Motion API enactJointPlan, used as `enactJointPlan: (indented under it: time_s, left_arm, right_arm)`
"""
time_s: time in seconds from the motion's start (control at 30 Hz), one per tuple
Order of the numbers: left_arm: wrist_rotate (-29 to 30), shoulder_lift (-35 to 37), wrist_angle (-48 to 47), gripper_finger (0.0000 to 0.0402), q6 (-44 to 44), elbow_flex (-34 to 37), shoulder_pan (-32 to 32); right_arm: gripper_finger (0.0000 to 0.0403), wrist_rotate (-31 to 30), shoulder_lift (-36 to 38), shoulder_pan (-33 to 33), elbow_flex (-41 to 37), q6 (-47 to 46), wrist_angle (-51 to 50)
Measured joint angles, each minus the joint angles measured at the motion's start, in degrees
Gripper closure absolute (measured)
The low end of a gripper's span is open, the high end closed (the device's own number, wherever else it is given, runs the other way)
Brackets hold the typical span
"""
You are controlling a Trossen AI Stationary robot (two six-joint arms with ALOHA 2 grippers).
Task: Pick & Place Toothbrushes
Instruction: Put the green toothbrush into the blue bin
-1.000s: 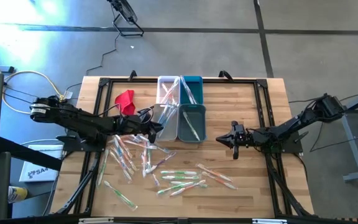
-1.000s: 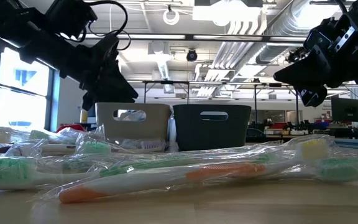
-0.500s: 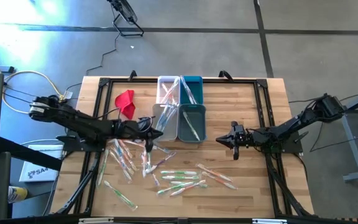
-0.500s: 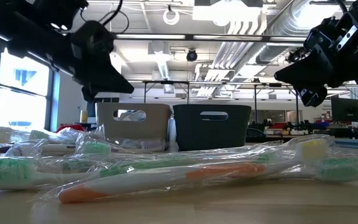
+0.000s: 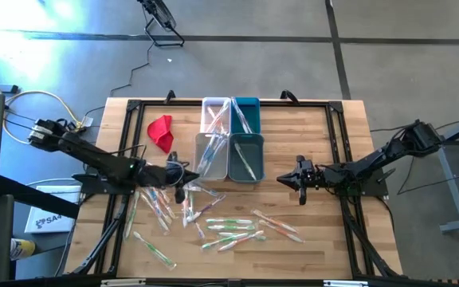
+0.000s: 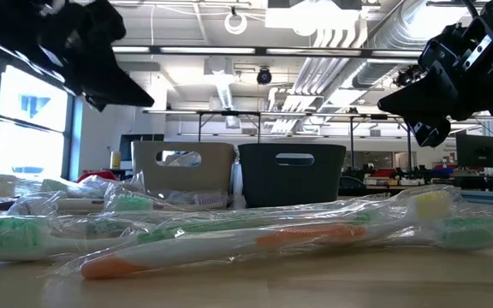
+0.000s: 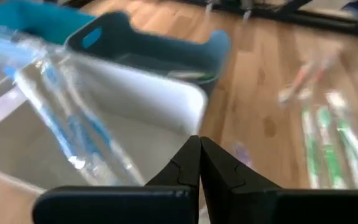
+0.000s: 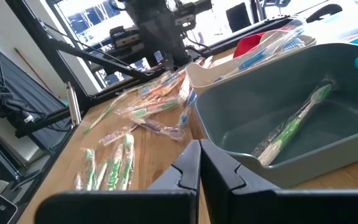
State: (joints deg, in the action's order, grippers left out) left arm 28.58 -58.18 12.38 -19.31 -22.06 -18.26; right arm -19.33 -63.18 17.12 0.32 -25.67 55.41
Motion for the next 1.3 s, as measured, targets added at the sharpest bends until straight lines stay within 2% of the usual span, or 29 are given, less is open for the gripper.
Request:
enactJointPlan:
  time_s: [0.23, 0.4, 0.77, 1.3]
  left_arm:
    - [2.7, 0.3, -0.1, 0.0399, 3.0, 0.0, -8.4]
    - [2.5, 0.3, 0.0, 0.0399, 2.6, 0.0, -11.2]
    - [1.3, 0.2, -0.1, 0.0399, 2.6, 0.0, -11.0]
    - [2.5, 0.2, 2.5, 0.0399, 3.2, 0.0, -11.0]
  right_arm:
    - [0.0401, 0.0, 0.0, 0.0, 0.0, 0.0, -0.1]
    - [0.0401, 0.0, 0.0, 0.0, 0.0, 0.0, -0.1]
    - [0.0400, 0.0, 0.0, 0.0, 0.0, 0.4, -0.3]
    - [0.0400, 0.0, 0.0, 0.0, 0.0, 1.6, -0.6]
